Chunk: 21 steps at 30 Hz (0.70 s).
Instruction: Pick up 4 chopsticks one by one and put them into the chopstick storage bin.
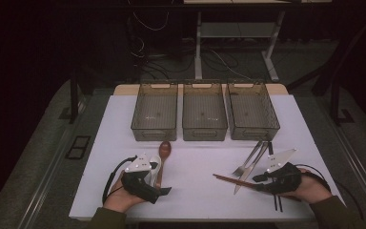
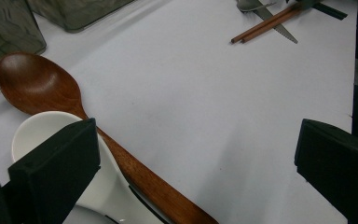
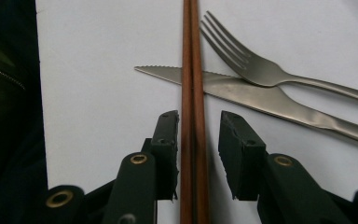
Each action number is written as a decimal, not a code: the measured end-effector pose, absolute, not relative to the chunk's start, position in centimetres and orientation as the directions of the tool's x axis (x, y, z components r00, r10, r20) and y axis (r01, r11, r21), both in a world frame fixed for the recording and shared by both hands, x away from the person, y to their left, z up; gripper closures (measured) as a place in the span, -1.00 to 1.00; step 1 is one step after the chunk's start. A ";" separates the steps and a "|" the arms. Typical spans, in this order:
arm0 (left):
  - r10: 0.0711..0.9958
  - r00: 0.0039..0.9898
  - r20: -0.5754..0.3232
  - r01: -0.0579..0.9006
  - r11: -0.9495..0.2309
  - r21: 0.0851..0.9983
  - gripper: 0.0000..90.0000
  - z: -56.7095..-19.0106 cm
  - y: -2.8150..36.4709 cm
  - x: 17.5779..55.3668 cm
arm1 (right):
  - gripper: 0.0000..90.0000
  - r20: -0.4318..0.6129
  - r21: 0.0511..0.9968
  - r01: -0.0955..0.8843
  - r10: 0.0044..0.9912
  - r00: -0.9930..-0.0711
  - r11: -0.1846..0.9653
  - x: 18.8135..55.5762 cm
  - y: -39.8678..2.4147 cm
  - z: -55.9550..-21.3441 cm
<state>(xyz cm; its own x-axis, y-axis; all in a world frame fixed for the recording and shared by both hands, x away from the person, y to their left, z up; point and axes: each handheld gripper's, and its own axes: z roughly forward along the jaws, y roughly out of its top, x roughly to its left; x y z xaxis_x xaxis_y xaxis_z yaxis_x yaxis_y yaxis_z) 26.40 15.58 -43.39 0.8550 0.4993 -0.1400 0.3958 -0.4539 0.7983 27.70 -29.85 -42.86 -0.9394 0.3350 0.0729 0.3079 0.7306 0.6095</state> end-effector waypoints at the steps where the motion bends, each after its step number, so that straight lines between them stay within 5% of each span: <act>1: 0.499 0.855 -0.140 0.395 -0.454 0.798 -1.00 -43.4 15.6 26.4 | 0.52 0.078 0.615 0.319 0.346 -0.935 0.722 27.7 -30.0 -42.8; 21: 0.497 0.855 -0.147 0.398 -0.447 0.801 -1.00 -43.5 15.7 26.4 | 0.69 0.112 0.610 0.363 0.377 -0.919 0.705 27.3 -31.4 -42.9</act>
<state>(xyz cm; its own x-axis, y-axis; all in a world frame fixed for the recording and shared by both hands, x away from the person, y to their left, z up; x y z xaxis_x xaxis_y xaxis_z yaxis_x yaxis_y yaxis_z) 26.44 15.68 -43.46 0.8552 0.4970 -0.1470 0.3976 -0.4474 0.8011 27.34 -31.45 -42.89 -0.9193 0.3772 0.1122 0.3634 0.7045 0.6095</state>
